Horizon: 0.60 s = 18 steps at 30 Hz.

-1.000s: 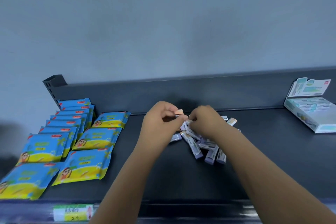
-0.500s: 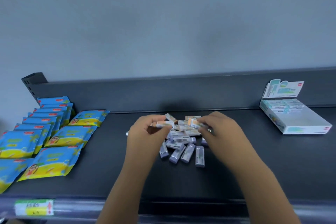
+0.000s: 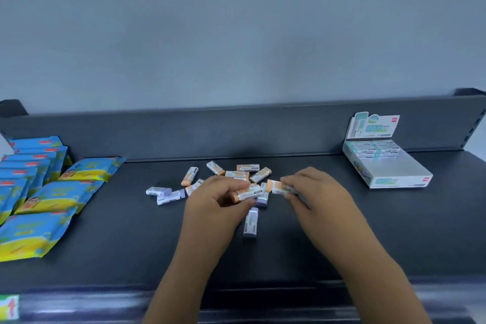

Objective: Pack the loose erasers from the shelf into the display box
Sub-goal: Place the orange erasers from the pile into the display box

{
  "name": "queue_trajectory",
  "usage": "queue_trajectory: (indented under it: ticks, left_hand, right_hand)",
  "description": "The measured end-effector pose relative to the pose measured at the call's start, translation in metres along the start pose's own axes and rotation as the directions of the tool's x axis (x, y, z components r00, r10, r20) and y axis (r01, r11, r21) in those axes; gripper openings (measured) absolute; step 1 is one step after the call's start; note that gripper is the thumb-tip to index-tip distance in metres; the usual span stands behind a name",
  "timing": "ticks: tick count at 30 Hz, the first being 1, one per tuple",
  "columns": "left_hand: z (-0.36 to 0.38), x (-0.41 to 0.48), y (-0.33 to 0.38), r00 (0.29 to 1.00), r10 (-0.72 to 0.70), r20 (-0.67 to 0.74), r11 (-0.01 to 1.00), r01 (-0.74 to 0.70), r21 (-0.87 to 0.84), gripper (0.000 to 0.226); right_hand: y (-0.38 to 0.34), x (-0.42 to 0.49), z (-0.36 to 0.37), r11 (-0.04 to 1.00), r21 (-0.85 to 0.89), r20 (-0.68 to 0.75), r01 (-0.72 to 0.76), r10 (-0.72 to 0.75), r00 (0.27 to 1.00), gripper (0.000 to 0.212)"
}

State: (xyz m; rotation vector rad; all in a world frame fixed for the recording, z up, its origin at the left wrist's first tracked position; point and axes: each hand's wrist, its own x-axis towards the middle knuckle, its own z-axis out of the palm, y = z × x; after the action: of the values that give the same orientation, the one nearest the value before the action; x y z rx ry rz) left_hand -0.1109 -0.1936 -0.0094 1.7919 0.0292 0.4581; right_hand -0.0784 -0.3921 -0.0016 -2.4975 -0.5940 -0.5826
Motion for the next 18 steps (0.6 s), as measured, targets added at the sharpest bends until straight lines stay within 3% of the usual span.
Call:
queue_trajectory:
  ticks: [6, 13, 18]
  left_hand:
    - [0.024, 0.005, 0.008, 0.99, -0.118, 0.076, 0.978, 0.129, -0.163, 0.032]
    - [0.068, 0.015, 0.028, 0.995, -0.017, 0.095, 0.992, 0.028, -0.119, 0.03]
    - [0.119, 0.018, 0.043, 0.991, 0.064, 0.121, 0.997, -0.069, 0.037, 0.033]
  right_hand:
    - [0.006, 0.002, -0.009, 0.999, -0.05, -0.008, -0.014, 0.014, 1.0, 0.022]
    - [0.04, 0.01, -0.041, 0.997, -0.071, -0.01, -0.003, 0.003, 1.0, 0.02]
    - [0.088, 0.002, -0.07, 0.994, -0.097, 0.008, -0.041, 0.042, 0.999, 0.02]
